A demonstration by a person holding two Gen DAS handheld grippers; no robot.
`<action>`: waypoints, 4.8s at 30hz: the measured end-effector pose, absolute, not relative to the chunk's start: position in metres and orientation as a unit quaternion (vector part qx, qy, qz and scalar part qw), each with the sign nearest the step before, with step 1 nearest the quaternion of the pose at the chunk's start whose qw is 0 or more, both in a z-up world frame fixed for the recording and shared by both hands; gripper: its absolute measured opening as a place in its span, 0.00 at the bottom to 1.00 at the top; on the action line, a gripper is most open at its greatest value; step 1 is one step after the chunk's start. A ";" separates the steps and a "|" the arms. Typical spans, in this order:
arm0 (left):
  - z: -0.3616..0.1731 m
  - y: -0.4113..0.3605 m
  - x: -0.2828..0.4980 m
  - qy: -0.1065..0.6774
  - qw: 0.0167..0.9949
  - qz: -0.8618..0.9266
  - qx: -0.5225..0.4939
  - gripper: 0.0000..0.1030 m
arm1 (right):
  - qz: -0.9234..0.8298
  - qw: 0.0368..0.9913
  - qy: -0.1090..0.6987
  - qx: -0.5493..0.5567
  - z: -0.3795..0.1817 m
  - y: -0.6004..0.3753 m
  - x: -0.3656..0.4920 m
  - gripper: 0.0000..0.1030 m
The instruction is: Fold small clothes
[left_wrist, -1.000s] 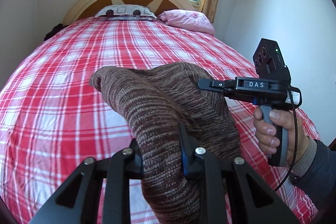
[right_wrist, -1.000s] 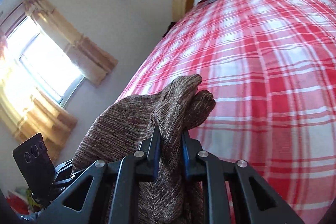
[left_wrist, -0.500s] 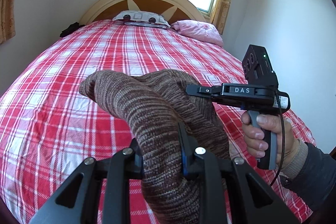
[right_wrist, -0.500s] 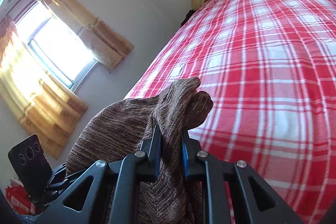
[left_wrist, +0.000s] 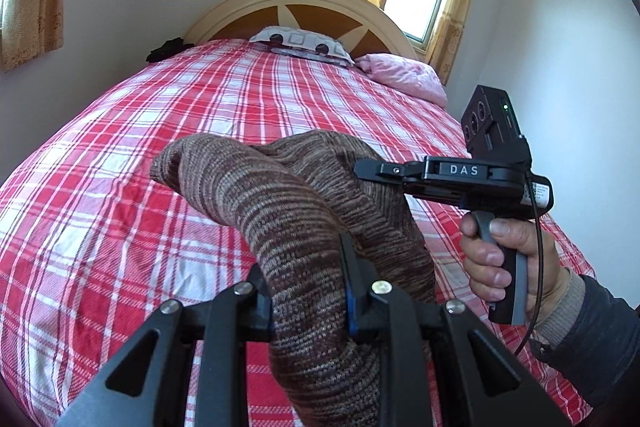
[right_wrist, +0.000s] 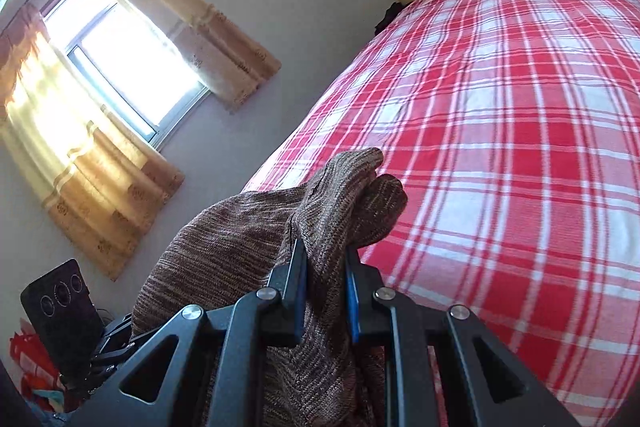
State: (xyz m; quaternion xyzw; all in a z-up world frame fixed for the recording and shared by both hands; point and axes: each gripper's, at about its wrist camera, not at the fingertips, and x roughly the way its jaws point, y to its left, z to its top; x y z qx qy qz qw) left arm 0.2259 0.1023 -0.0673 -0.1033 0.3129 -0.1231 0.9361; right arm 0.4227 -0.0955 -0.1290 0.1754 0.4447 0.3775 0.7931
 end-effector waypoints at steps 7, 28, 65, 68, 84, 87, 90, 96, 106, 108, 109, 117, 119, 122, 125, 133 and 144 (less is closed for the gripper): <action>-0.078 0.118 0.219 0.316 0.935 -0.112 -0.118 0.23 | 0.388 0.787 0.454 0.159 -0.133 -0.070 0.422 0.16; -0.136 0.155 0.209 0.363 0.913 -0.075 -0.169 0.23 | 0.370 0.776 0.498 0.115 -0.177 -0.025 0.434 0.15; -0.166 0.197 0.242 0.395 0.904 0.095 -0.133 0.88 | 0.320 0.770 0.553 -0.003 -0.182 -0.081 0.294 0.19; -0.170 0.198 0.240 0.392 0.903 0.106 -0.138 0.96 | 0.312 0.768 0.560 0.008 -0.191 -0.093 0.296 0.20; -0.088 0.152 0.114 0.281 0.952 0.085 -0.087 0.96 | 0.267 0.869 0.417 0.021 -0.102 -0.108 0.211 0.43; -0.070 0.143 0.098 0.261 0.960 0.067 -0.072 0.97 | 0.265 0.893 0.364 0.006 -0.070 -0.101 0.184 0.43; -0.060 0.141 0.092 0.250 0.964 0.063 -0.067 0.99 | 0.268 0.907 0.326 -0.011 -0.048 -0.089 0.165 0.44; -0.053 0.138 0.081 0.239 0.966 0.055 -0.076 0.99 | 0.267 0.917 0.295 -0.031 -0.027 -0.081 0.141 0.44; -0.045 0.134 0.072 0.227 0.969 0.054 -0.075 0.99 | 0.268 0.920 0.284 -0.029 -0.023 -0.079 0.134 0.45; -0.045 0.133 0.072 0.227 0.970 0.054 -0.074 0.99 | 0.269 0.920 0.283 -0.030 -0.022 -0.078 0.132 0.45; -0.044 0.133 0.071 0.226 0.970 0.054 -0.073 0.99 | 0.269 0.921 0.281 -0.032 -0.022 -0.078 0.130 0.45; -0.042 0.126 0.069 0.223 0.971 0.050 -0.065 0.99 | 0.267 0.924 0.273 -0.030 -0.019 -0.082 0.125 0.45; -0.042 0.124 0.068 0.223 0.971 0.051 -0.062 0.99 | 0.267 0.923 0.274 -0.029 -0.020 -0.083 0.124 0.45; -0.042 0.123 0.068 0.224 0.971 0.051 -0.063 0.99 | 0.267 0.923 0.275 -0.027 -0.021 -0.084 0.123 0.45; -0.042 0.123 0.068 0.224 0.971 0.051 -0.065 0.99 | 0.266 0.925 0.272 -0.025 -0.020 -0.086 0.121 0.45; -0.041 0.122 0.067 0.224 0.971 0.051 -0.064 0.99 | 0.266 0.925 0.269 -0.022 -0.019 -0.087 0.119 0.45; -0.038 0.122 0.068 0.224 0.971 0.049 -0.060 0.99 | 0.265 0.927 0.266 -0.018 -0.021 -0.087 0.118 0.45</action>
